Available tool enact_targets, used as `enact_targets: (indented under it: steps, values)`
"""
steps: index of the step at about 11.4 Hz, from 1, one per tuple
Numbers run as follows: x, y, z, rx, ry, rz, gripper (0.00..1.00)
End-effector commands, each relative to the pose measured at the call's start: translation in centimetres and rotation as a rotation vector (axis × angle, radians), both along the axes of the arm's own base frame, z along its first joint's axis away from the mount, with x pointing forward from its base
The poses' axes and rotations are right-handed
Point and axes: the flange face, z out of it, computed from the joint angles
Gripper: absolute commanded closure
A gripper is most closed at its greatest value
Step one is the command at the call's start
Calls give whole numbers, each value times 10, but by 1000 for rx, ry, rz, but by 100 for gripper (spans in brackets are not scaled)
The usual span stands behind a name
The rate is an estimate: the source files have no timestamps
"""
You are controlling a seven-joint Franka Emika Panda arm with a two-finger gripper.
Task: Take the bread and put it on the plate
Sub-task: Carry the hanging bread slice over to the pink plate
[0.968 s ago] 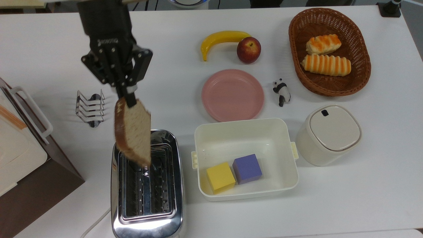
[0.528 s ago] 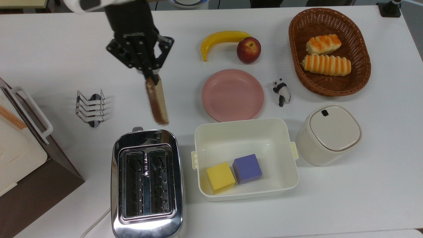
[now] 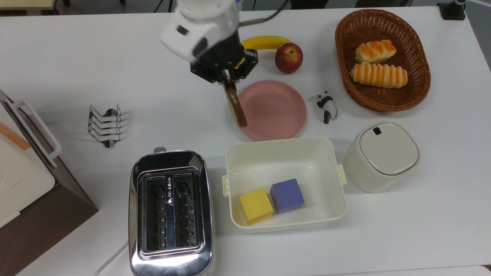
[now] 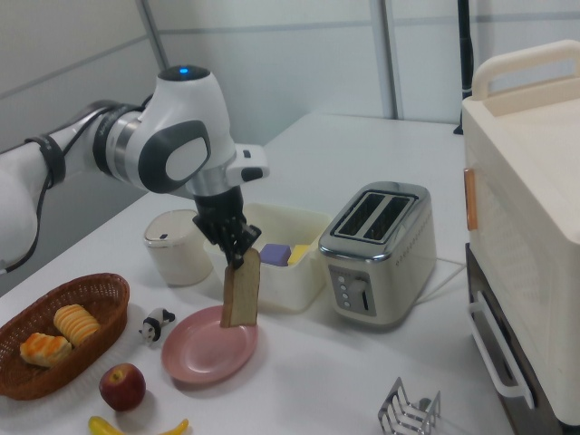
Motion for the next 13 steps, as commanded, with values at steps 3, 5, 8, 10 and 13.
enact_targets:
  steps: [3,5,8,10,13]
  values:
    - [-3,36,-51,-61,96,91,100]
    - [-2,51,-65,-68,117,114,100]
    - [-7,72,-82,-84,147,123,98]
    - [-10,83,-84,-86,152,145,82]
    - [-17,98,-86,-92,180,169,0]
